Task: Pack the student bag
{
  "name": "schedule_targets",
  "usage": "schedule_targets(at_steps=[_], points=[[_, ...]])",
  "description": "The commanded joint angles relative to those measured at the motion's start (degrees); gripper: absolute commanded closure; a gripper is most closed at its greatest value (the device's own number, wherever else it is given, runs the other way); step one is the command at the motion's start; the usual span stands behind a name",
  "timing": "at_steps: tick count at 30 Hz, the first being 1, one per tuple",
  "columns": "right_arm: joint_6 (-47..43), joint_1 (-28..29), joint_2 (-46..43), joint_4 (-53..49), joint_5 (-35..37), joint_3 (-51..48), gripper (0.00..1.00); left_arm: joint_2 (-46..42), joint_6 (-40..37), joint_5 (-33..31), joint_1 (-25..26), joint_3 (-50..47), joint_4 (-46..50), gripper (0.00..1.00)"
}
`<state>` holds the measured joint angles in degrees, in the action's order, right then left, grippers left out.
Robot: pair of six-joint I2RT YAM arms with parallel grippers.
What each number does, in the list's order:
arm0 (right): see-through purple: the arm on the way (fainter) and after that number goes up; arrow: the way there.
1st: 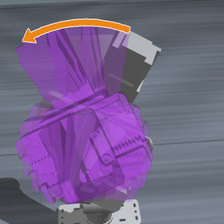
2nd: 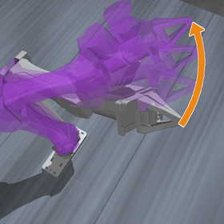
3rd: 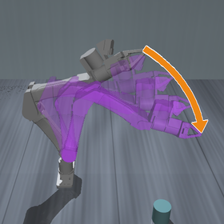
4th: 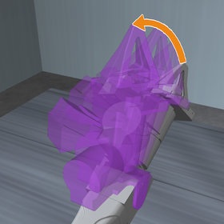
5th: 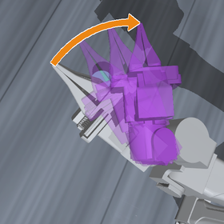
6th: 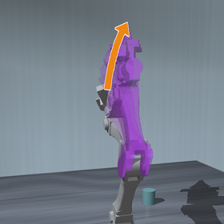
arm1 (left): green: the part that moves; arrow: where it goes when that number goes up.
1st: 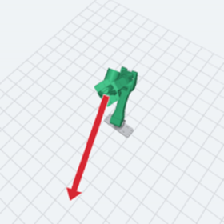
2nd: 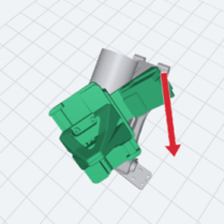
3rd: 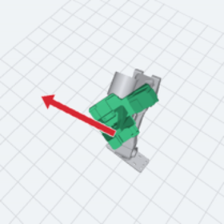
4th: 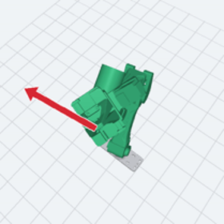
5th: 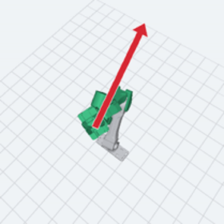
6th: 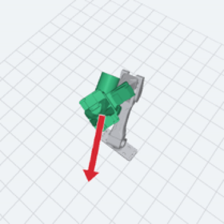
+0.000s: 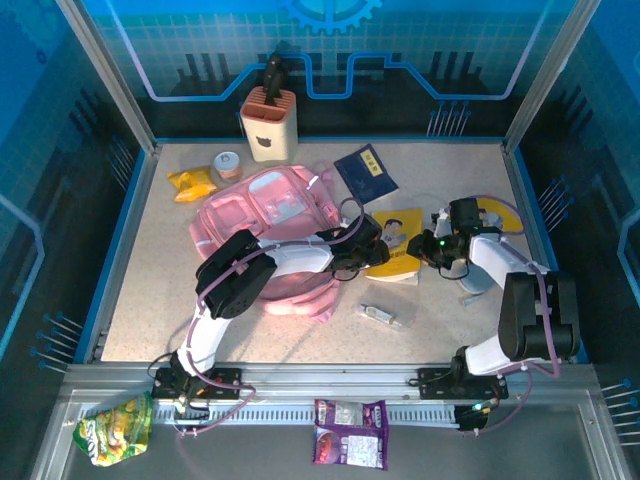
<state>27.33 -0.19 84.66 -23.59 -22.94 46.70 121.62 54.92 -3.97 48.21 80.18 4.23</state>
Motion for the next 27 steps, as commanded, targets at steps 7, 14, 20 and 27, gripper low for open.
schedule_targets(at_steps=[7,14,20,27], points=[[0.7,-1.0,-3.9,0.5,-6.1,0.1,0.89,2.1,-1.6,1.0,-0.5,0.6,-0.6,0.45],[3.0,-1.8,-9.1,1.3,-8.8,0.2,0.99,-3.2,-1.8,5.0,-1.3,0.5,-1.4,0.35],[5.1,-1.9,-15.2,0.5,-10.7,1.6,1.00,-14.8,-2.5,4.3,-2.6,-5.7,-1.5,0.25],[7.1,-1.5,-19.4,-0.1,-17.5,4.2,1.00,-29.4,-1.2,3.0,-5.2,-16.8,-2.3,0.20]])
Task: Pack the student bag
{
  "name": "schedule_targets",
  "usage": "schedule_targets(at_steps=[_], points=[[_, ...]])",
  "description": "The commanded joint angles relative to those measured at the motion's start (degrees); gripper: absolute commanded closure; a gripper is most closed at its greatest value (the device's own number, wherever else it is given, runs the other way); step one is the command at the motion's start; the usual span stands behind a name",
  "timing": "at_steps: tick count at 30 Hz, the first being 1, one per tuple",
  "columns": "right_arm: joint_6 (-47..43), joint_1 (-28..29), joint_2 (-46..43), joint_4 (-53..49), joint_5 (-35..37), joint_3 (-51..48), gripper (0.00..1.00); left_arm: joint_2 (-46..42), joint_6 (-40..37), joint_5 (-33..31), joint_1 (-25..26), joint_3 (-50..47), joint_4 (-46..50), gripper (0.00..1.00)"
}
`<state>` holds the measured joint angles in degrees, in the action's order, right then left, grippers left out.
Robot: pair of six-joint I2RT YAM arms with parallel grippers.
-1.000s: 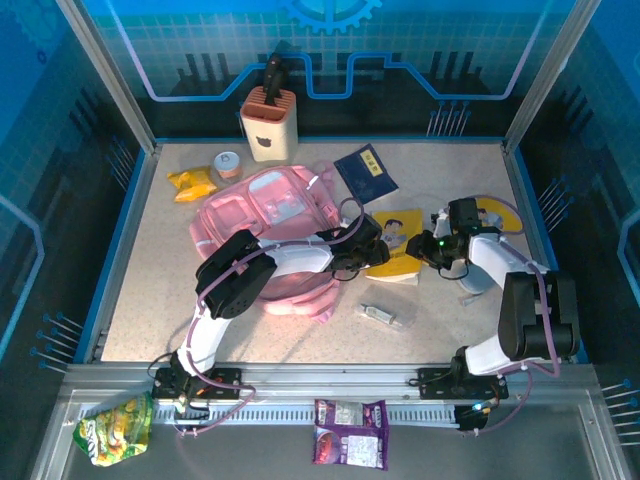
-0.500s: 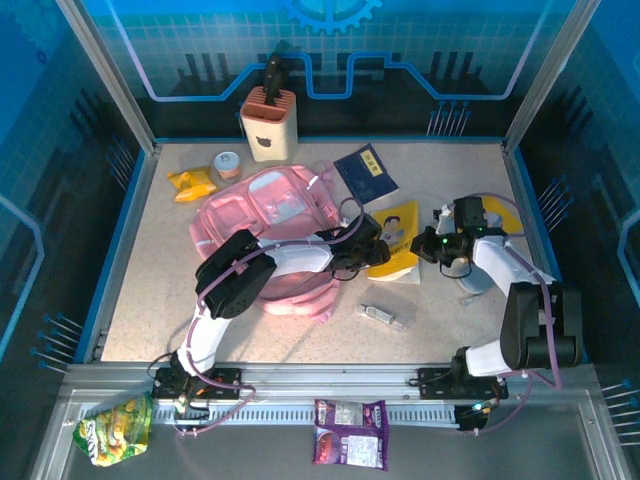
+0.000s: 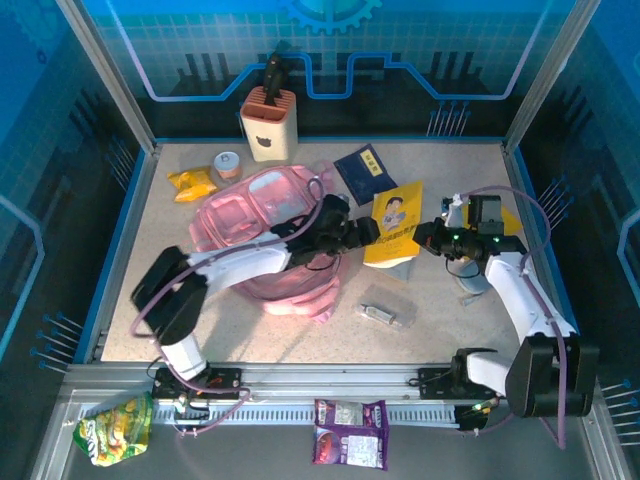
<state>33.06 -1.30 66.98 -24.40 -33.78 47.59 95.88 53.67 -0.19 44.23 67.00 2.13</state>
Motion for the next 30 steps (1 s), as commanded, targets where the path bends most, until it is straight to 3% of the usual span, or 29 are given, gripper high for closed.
schedule_targets(at_steps=[1,8,15,21,30], points=[[2.1,0.0,-1.9,1.5,-8.0,4.2,1.00,-5.6,0.8,-0.5,-1.9,-5.5,-0.7,0.20],[6.8,4.5,-2.0,5.5,-13.1,6.7,1.00,-13.3,1.9,7.8,-7.6,-15.9,-11.1,0.19],[13.6,10.5,-1.5,14.8,-14.5,6.3,1.00,-15.2,5.8,12.7,-7.8,-20.4,-23.0,0.23],[17.2,11.4,0.0,22.5,-16.2,4.0,1.00,-16.0,8.1,14.1,-7.7,-21.7,-30.2,0.39],[13.2,11.2,1.4,18.9,-14.7,3.2,1.00,-19.3,7.6,12.5,-7.2,-21.7,-29.7,0.76]])
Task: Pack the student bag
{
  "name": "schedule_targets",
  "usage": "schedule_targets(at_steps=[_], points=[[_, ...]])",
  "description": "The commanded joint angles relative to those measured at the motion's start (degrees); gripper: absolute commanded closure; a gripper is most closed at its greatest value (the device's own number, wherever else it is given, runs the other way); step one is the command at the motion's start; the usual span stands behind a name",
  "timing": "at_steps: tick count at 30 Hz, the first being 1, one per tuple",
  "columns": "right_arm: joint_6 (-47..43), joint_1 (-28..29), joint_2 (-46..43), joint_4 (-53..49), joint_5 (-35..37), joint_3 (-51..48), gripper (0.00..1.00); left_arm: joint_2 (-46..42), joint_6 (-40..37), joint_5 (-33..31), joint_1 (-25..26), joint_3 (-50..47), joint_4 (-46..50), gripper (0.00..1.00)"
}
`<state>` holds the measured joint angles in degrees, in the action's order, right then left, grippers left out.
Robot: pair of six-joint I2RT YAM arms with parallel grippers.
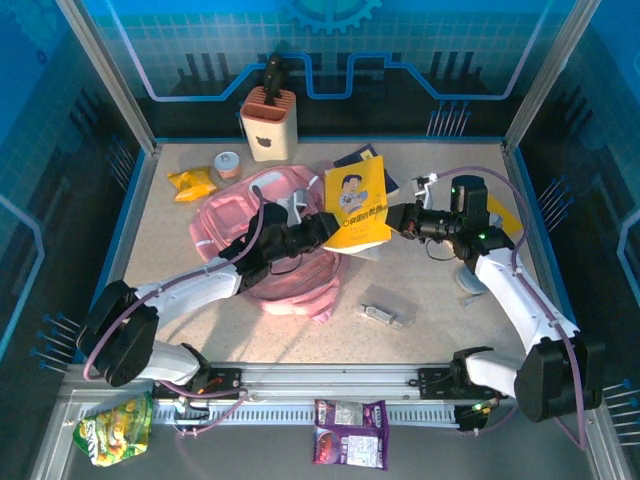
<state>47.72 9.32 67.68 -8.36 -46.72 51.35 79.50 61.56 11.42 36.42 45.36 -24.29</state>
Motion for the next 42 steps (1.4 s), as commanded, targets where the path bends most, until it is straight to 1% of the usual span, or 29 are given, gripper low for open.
schedule_targets(at_steps=[1,2,4,6,8,11,13,15,17,19,21,24,25,27,29,32,34,37,39,42], points=[[-1.8,0.6,0.8,2.6,-1.6,-0.6,1.00,-3.4,-0.3,0.5,0.6,-0.1,-2.9,0.81],[-2.0,0.5,0.8,2.4,-1.3,-0.6,0.95,-3.9,-0.4,0.3,0.6,-0.1,-2.8,0.86],[-2.8,0.4,0.7,1.5,-0.9,-0.6,0.86,-4.8,-0.4,-0.1,0.6,-0.2,-2.5,0.92],[-3.4,0.2,0.3,0.2,-0.3,-2.1,0.65,-5.9,-0.7,-0.5,0.6,0.3,-1.7,0.96],[-3.6,-0.1,0.2,-1.4,0.3,-2.7,0.39,-7.2,-1.0,-0.7,0.8,0.9,-1.6,1.00],[-1.7,0.0,0.8,-5.6,4.1,-2.8,0.14,-8.3,-1.5,-2.0,1.9,1.7,-1.7,1.00],[0.0,1.2,2.1,-3.8,3.4,-2.3,0.05,-8.4,-1.9,-3.0,3.2,2.6,-1.9,1.00],[0.2,2.9,3.7,-2.8,2.0,-1.3,0.00,-7.9,-2.5,-2.8,4.3,3.9,-2.5,1.00],[1.9,4.2,4.3,-0.2,0.6,-1.3,0.00,-7.5,-2.7,-2.6,4.6,4.9,-2.4,1.00],[4.8,5.1,3.6,4.5,-1.3,-1.9,0.00,-7.6,-3.5,-3.4,4.6,5.2,-2.0,1.00],[8.5,5.4,2.3,9.6,-3.2,-3.4,0.00,-8.1,-5.2,-5.5,4.6,5.6,1.4,1.00],[13.7,5.3,-0.1,16.1,-5.0,-5.5,0.05,-8.9,-6.7,-8.4,4.5,5.0,4.3,1.00],[14.4,5.2,-0.8,16.9,-5.2,-6.0,0.06,-9.2,-6.7,-9.0,4.5,4.3,4.0,1.00],[14.2,5.0,-1.2,15.2,-5.4,-5.9,0.06,-9.7,-6.9,-9.8,4.5,3.3,3.8,1.00],[15.3,4.6,-1.4,16.3,-6.3,-6.3,0.09,-10.2,-7.5,-10.2,4.5,3.1,5.2,1.00],[18.1,3.9,-2.4,20.1,-7.5,-7.5,0.15,-11.1,-8.5,-12.0,4.4,2.5,8.0,1.00],[17.1,3.4,-2.7,19.0,-8.0,-7.2,0.21,-11.6,-9.0,-13.1,4.4,1.8,8.8,1.00],[14.4,3.0,-2.3,15.5,-7.6,-6.8,0.36,-11.4,-9.1,-13.3,4.4,1.1,9.4,1.00],[14.2,3.1,-1.6,15.9,-7.5,-7.0,0.44,-11.1,-9.1,-13.3,4.4,0.8,9.2,1.00],[14.0,3.0,-0.7,16.5,-7.7,-7.0,0.53,-11.1,-9.3,-13.8,4.4,0.4,9.5,1.00]])
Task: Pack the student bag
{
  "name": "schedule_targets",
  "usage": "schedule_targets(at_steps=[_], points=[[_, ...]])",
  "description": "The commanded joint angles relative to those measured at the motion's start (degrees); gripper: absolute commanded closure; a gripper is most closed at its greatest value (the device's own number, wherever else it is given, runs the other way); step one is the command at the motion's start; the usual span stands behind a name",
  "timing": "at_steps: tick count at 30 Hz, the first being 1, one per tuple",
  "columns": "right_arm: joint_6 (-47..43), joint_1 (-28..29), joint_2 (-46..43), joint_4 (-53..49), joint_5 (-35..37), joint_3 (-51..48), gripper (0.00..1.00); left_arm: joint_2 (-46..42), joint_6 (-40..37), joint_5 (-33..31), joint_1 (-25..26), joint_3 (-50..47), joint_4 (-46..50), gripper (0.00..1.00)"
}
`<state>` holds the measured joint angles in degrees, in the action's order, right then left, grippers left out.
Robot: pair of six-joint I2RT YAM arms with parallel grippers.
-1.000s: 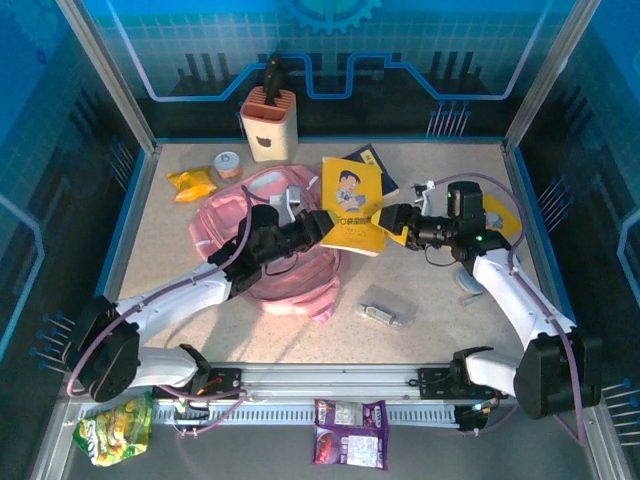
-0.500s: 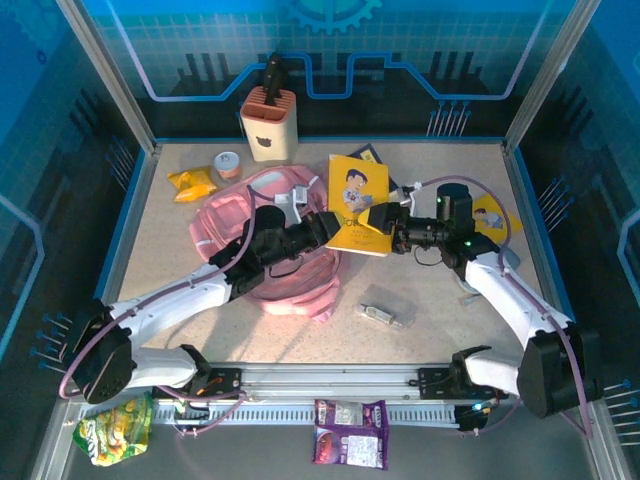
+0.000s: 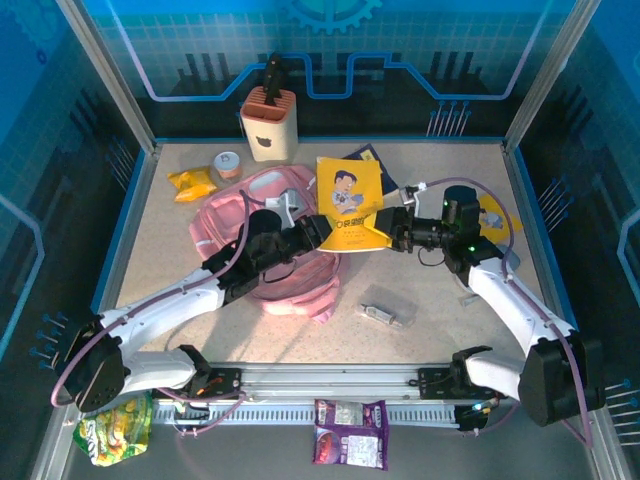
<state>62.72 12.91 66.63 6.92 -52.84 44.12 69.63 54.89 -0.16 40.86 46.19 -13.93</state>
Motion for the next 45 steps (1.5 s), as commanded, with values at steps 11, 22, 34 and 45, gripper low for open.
schedule_targets(at_steps=[11,22,34,45], points=[[-5.5,-1.5,1.0,-2.2,-0.3,0.6,0.98,-1.1,-4.4,-3.1,0.1,-1.8,2.0,0.85],[-23.3,-6.9,-3.0,-26.6,5.5,3.6,1.00,-0.8,-28.9,-11.6,-0.1,5.8,32.9,0.44],[-25.3,-12.7,-3.6,-27.7,1.7,-0.8,1.00,12.7,-49.8,-13.8,0.1,11.9,43.4,0.34],[-23.2,-13.5,-2.7,-24.7,0.0,-2.2,1.00,29.0,-56.7,-20.8,2.2,20.4,45.8,0.30]])
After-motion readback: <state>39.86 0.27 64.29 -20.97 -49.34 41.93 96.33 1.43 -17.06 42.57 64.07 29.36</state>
